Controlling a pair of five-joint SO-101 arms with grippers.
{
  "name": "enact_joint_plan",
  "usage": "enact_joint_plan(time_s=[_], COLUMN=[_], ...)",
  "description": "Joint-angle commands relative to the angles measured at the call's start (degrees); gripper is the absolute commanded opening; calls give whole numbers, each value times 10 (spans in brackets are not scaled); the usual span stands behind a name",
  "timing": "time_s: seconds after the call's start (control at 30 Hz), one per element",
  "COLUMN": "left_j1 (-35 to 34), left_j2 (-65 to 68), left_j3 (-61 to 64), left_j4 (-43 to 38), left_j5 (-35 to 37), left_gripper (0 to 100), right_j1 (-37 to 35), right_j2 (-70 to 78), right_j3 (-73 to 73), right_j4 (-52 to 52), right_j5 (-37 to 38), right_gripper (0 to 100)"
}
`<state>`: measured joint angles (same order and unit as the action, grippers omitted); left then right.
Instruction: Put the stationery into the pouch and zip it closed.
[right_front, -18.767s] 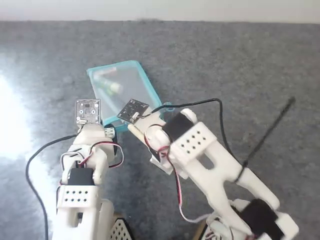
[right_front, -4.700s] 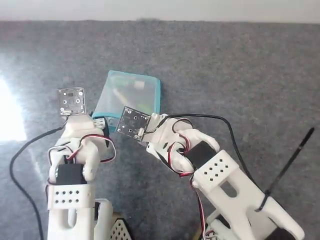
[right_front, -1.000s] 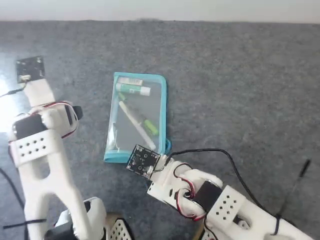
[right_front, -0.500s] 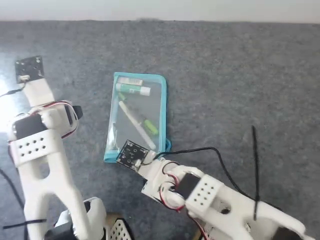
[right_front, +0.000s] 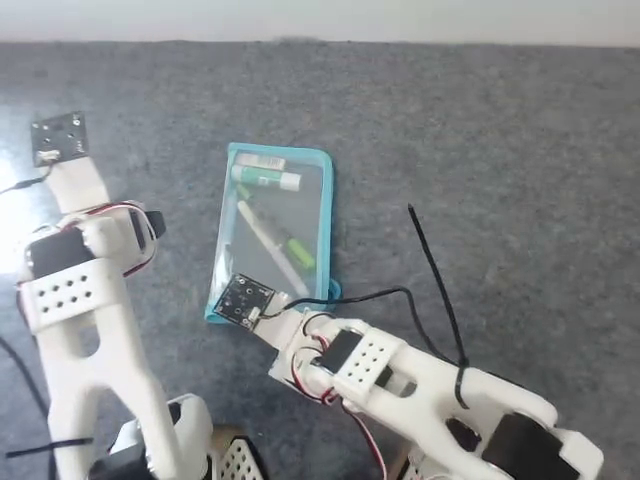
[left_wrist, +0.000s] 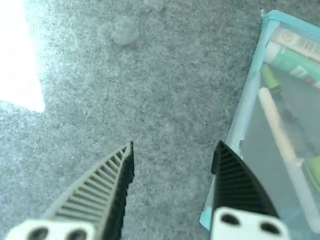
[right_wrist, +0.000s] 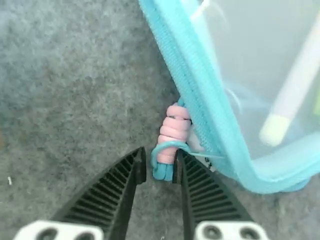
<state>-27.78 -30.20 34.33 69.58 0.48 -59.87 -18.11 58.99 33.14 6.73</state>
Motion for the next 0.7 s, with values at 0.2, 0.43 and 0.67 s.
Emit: enact_joint_plan(time_s=[0.2,0.43,0.67], left_j1=[-3,-2,-3], left_j2=[1,-1,-1], left_j3=[1,1,1], left_j4=[-27,-28,-28], left_j5=[4,4,4], left_gripper=[237,237,237], right_j1=[12,127,205], right_j2=[22,22,21], right_j3=[-45,-103,-188], right_j4=[30,110,189], right_j5=[48,47,51], right_gripper=[9,8,8])
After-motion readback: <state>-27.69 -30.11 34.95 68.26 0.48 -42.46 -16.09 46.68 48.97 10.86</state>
